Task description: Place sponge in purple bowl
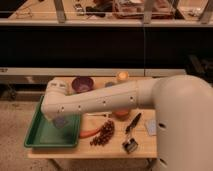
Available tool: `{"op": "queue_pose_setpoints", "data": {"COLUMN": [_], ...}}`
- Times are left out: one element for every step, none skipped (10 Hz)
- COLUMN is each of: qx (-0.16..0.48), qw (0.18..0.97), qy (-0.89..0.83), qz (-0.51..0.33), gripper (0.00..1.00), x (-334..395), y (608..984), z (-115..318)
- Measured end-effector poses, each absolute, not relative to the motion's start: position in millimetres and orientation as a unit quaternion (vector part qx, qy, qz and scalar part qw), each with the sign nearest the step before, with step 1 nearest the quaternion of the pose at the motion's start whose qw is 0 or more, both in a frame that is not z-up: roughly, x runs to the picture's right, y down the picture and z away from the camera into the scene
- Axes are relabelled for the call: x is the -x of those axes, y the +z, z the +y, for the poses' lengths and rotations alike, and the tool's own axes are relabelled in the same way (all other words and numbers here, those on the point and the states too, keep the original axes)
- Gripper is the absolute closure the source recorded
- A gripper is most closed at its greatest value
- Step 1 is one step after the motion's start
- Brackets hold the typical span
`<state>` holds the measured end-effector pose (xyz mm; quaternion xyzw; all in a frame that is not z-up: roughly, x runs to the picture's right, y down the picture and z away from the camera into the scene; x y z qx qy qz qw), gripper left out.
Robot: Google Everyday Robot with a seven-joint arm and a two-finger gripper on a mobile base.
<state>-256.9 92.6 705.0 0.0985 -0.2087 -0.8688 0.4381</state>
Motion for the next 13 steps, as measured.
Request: {"op": "queue_pose_setpoints", "data": {"qx": [-0.107, -0.11, -0.111, -0.111, -0.11, -0.111, -0.11, -0.11, -0.11, -0.11, -0.109, -0.107, -0.103], "qw": [0.445, 0.446, 0.445, 0.445, 0.446, 0.446, 0.447, 0.451, 0.457, 0.464, 0.468, 0.473, 0.477], "qy": [-0.866, -0.866, -0.866, -0.866, -0.866, -0.866, -0.866, -0.865, -0.864, -0.862, -0.861, -0.86, -0.859], "qz": [-0.2, -0.198, -0.198, -0.198, -0.198, -0.198, -0.196, -0.19, -0.18, -0.174, -0.168, -0.162, -0.154], "gripper": [1.0, 1.0, 1.0, 1.0, 1.0, 1.0, 1.0, 1.0, 1.0, 1.0, 1.0, 1.0, 1.0], "x": [257.4, 258.3, 259.9, 259.6, 258.8, 259.2, 259.3, 256.8, 248.8, 242.1, 233.8, 226.4, 218.3], "y": [696.6, 693.6, 693.1, 693.3, 693.6, 693.4, 694.1, 695.9, 703.3, 712.2, 727.5, 744.6, 768.6], "z": [83.1, 80.4, 81.2, 81.2, 80.9, 80.7, 80.3, 78.3, 71.1, 62.3, 50.0, 36.7, 21.1]}}
